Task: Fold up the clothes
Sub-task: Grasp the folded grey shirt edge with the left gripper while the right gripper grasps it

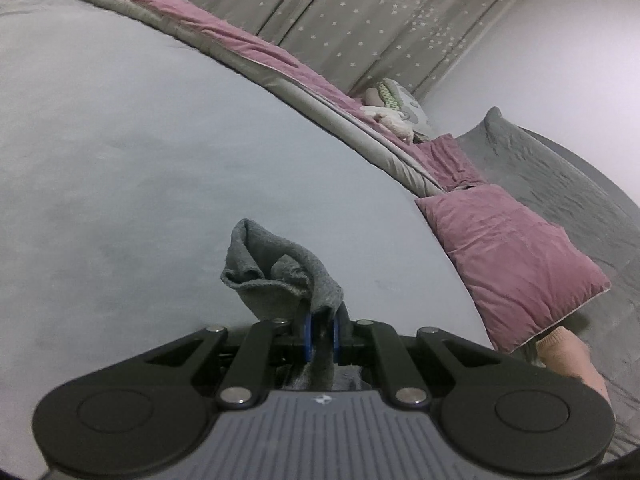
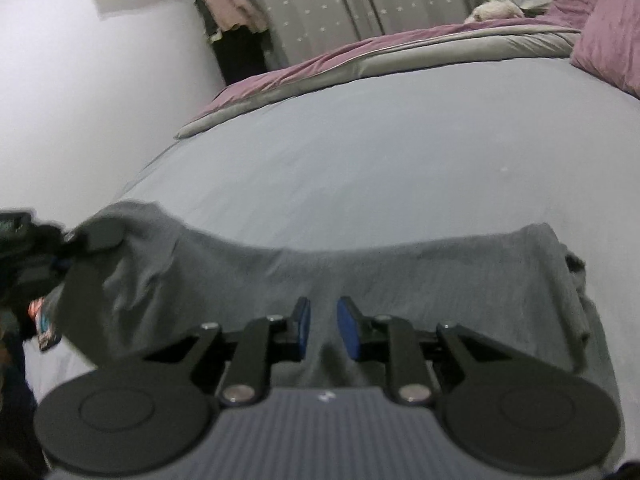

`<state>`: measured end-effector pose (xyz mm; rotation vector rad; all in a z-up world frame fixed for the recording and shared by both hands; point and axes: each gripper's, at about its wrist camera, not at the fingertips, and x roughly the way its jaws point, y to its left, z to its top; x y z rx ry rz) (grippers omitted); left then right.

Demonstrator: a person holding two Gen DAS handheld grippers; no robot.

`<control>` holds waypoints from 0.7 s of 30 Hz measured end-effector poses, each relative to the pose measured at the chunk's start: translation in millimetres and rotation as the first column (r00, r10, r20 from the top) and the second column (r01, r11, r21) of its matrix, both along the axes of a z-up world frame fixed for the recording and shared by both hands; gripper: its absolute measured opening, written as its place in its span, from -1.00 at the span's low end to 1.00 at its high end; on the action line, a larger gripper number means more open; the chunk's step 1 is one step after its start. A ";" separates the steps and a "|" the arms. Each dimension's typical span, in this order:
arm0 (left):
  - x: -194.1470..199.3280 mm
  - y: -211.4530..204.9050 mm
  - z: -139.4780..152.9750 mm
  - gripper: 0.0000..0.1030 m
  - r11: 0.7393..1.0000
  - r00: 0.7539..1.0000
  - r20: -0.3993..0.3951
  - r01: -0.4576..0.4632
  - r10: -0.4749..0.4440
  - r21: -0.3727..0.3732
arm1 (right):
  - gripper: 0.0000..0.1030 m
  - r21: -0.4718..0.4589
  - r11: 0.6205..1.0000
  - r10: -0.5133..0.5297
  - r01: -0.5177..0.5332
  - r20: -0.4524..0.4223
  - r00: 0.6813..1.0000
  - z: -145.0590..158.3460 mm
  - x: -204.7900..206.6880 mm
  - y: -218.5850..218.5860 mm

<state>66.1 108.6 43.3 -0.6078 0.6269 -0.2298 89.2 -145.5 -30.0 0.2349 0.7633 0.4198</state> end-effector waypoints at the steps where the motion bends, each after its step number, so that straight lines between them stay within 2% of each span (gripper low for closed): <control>1: -0.8 -0.3 1.3 -0.85 1.000 1.000 0.005 0.004 -0.004 0.002 | -0.64 0.013 1.000 -0.007 0.007 0.000 1.000 1.3 3.1 -2.2; 3: -1.8 -2.3 3.5 -0.85 1.000 1.000 0.013 0.008 -0.008 0.001 | -0.68 0.038 0.999 -0.021 0.021 -0.001 1.000 3.8 9.3 -6.4; 8: -1.4 -10.0 8.8 -0.86 1.000 0.999 0.034 0.028 -0.028 -0.007 | -0.74 0.006 0.999 -0.036 0.036 -0.029 0.999 -6.6 34.7 6.9; 11: 1.6 -17.7 12.2 -0.86 0.999 0.998 0.044 0.051 -0.051 -0.011 | -0.82 -0.001 0.998 -0.057 0.057 -0.078 0.995 -16.8 49.1 9.8; 16: 8.9 -31.0 17.4 -0.86 0.997 0.997 0.049 0.069 -0.067 -0.038 | -0.82 0.016 0.998 -0.053 0.055 -0.113 0.992 -15.7 52.6 7.4; 19: 14.3 -42.8 22.6 -0.86 0.995 0.995 0.056 0.091 -0.089 -0.039 | -0.58 0.129 0.988 -0.059 0.081 -0.167 0.984 -9.9 47.4 -15.5; 21: 18.1 -51.3 24.3 -0.86 0.994 0.993 0.052 0.104 -0.102 -0.043 | -0.36 0.167 0.981 -0.070 0.102 -0.189 0.979 -4.8 39.9 -29.5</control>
